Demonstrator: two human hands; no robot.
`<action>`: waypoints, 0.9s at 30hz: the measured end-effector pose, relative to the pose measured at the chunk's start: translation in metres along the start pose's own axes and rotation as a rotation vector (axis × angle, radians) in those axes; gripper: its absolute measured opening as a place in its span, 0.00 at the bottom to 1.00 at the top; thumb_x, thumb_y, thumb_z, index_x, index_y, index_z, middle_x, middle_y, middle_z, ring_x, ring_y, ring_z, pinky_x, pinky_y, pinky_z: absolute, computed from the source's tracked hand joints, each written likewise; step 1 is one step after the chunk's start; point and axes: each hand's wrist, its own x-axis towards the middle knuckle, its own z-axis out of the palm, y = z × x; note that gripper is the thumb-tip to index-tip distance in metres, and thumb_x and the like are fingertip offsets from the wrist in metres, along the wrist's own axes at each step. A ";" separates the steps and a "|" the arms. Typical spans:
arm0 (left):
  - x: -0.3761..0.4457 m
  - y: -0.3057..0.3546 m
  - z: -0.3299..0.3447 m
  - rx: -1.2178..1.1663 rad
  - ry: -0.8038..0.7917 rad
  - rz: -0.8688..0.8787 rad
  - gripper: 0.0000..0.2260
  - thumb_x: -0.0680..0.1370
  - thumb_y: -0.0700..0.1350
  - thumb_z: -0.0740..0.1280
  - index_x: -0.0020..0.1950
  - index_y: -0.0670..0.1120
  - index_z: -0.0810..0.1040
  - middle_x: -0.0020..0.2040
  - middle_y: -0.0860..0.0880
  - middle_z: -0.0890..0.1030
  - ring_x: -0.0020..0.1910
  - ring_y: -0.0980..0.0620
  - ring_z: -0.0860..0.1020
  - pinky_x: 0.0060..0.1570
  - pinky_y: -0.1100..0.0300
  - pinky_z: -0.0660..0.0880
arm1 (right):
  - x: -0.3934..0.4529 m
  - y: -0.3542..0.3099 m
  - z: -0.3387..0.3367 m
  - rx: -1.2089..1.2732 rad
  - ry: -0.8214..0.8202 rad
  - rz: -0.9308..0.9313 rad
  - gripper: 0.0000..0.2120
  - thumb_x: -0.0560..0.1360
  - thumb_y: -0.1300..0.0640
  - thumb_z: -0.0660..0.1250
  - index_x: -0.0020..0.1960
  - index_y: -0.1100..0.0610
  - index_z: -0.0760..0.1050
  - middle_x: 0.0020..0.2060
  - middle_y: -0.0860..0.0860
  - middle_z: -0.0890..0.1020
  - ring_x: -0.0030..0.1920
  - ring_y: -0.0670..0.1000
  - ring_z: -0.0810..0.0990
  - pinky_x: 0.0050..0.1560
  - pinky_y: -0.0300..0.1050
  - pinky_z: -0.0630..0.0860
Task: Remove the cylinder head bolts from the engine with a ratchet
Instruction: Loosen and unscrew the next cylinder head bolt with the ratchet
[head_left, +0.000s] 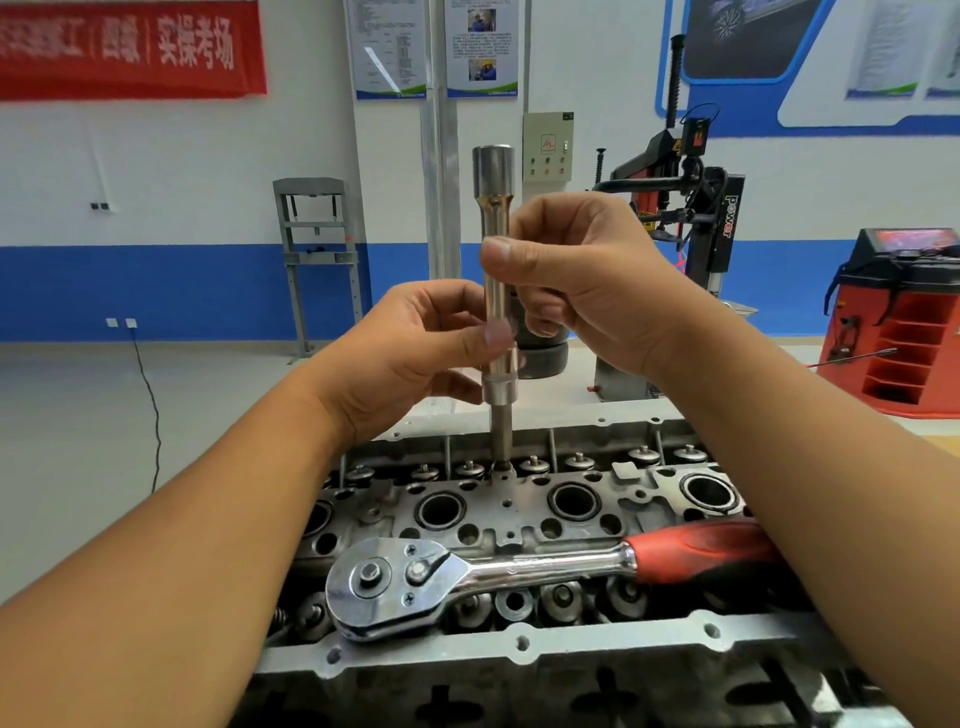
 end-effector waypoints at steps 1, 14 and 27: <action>-0.001 0.001 0.001 -0.041 -0.047 -0.003 0.16 0.76 0.48 0.75 0.59 0.41 0.82 0.51 0.43 0.85 0.52 0.44 0.84 0.49 0.47 0.81 | 0.000 0.000 0.000 -0.003 -0.004 -0.001 0.10 0.74 0.57 0.76 0.43 0.60 0.76 0.27 0.46 0.78 0.24 0.46 0.68 0.29 0.43 0.67; 0.000 -0.001 0.006 -0.068 0.002 0.040 0.10 0.76 0.51 0.75 0.53 0.48 0.87 0.49 0.44 0.86 0.49 0.45 0.85 0.45 0.52 0.82 | 0.003 0.003 0.000 -0.006 0.007 -0.023 0.11 0.73 0.58 0.76 0.40 0.58 0.75 0.26 0.48 0.76 0.23 0.46 0.69 0.26 0.41 0.67; 0.002 -0.002 0.007 -0.058 -0.009 0.051 0.10 0.74 0.46 0.76 0.55 0.47 0.86 0.50 0.45 0.86 0.49 0.45 0.86 0.45 0.53 0.82 | 0.000 -0.001 0.002 -0.074 -0.023 -0.027 0.13 0.72 0.58 0.76 0.47 0.68 0.77 0.35 0.60 0.77 0.26 0.48 0.72 0.26 0.41 0.68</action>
